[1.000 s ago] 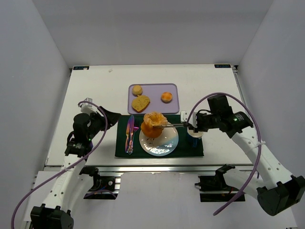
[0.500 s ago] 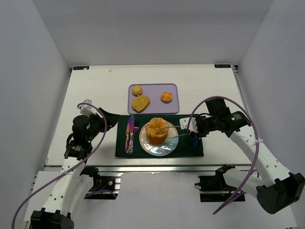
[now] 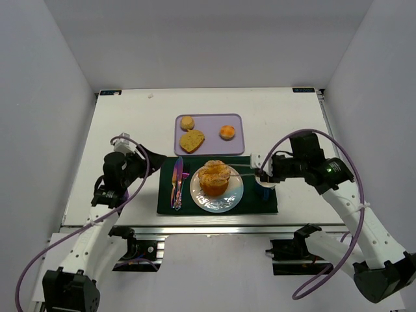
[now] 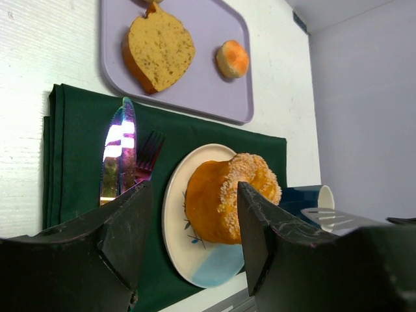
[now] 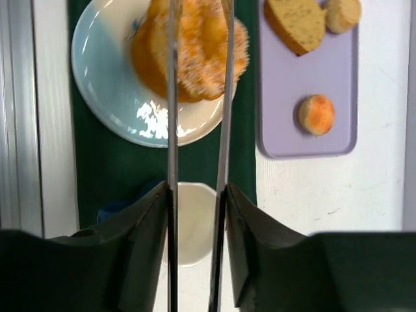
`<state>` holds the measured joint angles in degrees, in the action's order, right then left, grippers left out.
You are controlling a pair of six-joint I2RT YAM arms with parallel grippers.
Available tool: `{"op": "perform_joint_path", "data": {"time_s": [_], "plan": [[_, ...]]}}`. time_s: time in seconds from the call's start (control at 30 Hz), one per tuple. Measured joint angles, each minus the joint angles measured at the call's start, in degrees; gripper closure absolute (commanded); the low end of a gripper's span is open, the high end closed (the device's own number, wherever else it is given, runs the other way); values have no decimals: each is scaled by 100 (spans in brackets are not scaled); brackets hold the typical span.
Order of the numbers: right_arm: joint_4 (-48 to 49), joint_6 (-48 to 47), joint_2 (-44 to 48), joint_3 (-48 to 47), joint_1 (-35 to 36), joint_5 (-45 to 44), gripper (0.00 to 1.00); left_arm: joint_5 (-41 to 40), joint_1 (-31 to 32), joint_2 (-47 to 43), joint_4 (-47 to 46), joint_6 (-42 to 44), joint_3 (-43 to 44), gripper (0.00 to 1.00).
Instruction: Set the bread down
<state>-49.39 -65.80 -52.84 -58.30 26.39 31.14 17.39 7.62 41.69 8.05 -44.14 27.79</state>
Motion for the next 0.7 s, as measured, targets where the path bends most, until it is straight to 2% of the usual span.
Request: {"op": "perform_joint_path", "data": {"time_s": [0.07,0.2,0.23,0.33,0.47,0.57,0.6,0.7], "plan": [[330,590,-116,-101,-2,-11,68,44,0,334,-144,66,24,36],[1064,1823,-702,-479,-2,-116,80,170,0,1298,-393,262,302,36],[1231,2131,-903,-584,-11,-146,86,208,0,1572,-468,321,417,36],[1644,2973,-1537,-920,-118,-234,93,326,0,2435,-581,538,953,37],[1956,3862,-2424,-1362,-494,-420,93,407,0,3279,-570,776,1735,40],[1989,4170,-3182,-1768,-826,-525,89,402,0,3335,-535,861,1847,41],[1991,4188,-3394,-1858,-918,-577,87,387,0,3274,-490,876,1840,40],[1952,4118,-3849,-1939,-1139,-822,69,282,0,2870,-323,918,1709,39]]}}
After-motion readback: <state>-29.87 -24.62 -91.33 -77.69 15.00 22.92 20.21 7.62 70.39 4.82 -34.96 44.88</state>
